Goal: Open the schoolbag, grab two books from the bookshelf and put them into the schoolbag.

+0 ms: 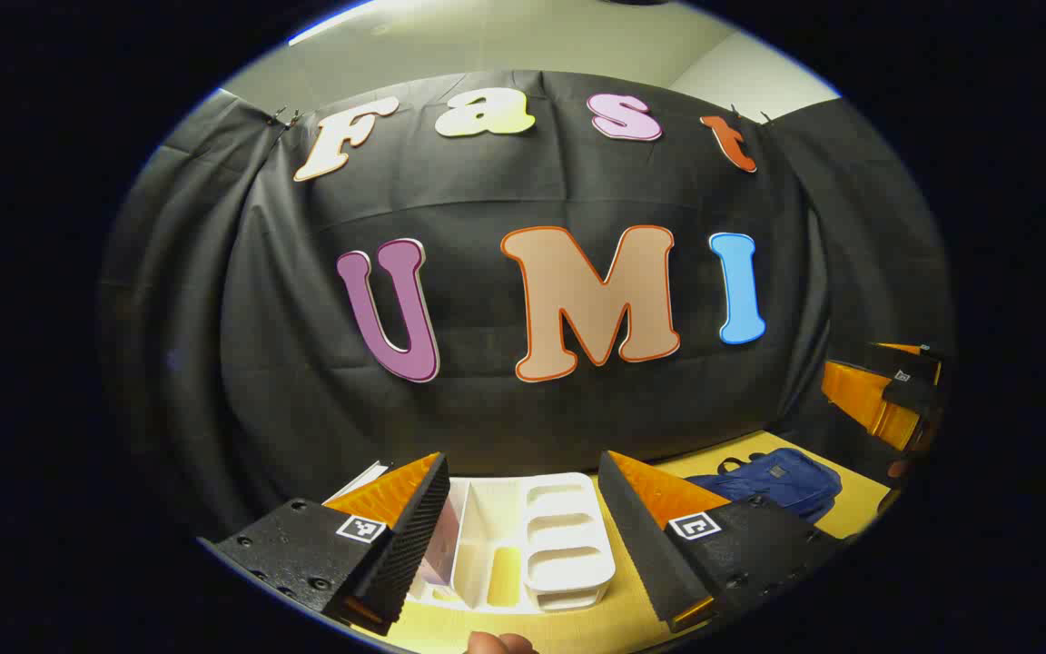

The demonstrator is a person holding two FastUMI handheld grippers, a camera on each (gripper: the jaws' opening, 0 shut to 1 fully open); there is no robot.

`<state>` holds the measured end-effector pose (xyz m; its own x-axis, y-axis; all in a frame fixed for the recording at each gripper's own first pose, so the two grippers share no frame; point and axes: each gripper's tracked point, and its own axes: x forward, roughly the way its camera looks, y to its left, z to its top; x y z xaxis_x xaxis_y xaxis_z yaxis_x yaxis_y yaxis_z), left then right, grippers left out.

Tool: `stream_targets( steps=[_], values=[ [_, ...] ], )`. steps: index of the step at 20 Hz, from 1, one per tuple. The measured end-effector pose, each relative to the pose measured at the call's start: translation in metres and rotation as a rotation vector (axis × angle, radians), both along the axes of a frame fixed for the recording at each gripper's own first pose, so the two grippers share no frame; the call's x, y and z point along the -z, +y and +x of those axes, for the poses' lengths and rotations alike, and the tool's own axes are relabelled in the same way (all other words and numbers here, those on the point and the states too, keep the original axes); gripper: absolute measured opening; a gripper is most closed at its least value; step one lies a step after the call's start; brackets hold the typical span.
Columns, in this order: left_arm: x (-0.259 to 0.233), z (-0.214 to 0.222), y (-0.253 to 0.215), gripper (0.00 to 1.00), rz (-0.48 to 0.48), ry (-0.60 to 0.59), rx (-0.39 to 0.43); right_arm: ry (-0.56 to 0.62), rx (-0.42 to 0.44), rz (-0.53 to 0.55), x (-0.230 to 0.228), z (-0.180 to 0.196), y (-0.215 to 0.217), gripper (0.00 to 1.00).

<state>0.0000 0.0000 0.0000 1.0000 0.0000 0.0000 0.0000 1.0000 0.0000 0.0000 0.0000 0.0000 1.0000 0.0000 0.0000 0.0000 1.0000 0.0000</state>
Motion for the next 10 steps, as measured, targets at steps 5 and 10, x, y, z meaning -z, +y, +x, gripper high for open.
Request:
stream_targets(
  steps=[5,10],
  values=[
    [0.0,-0.0013,0.0002,1.0,0.011,0.007,-0.005,-0.005,0.002,-0.003,-0.0027,-0.0003,-0.0046,1.0],
    [-0.0042,-0.0049,0.003,0.96,0.01,-0.007,-0.003,-0.013,0.004,0.002,-0.0055,-0.0017,-0.0061,1.0]
  ],
)
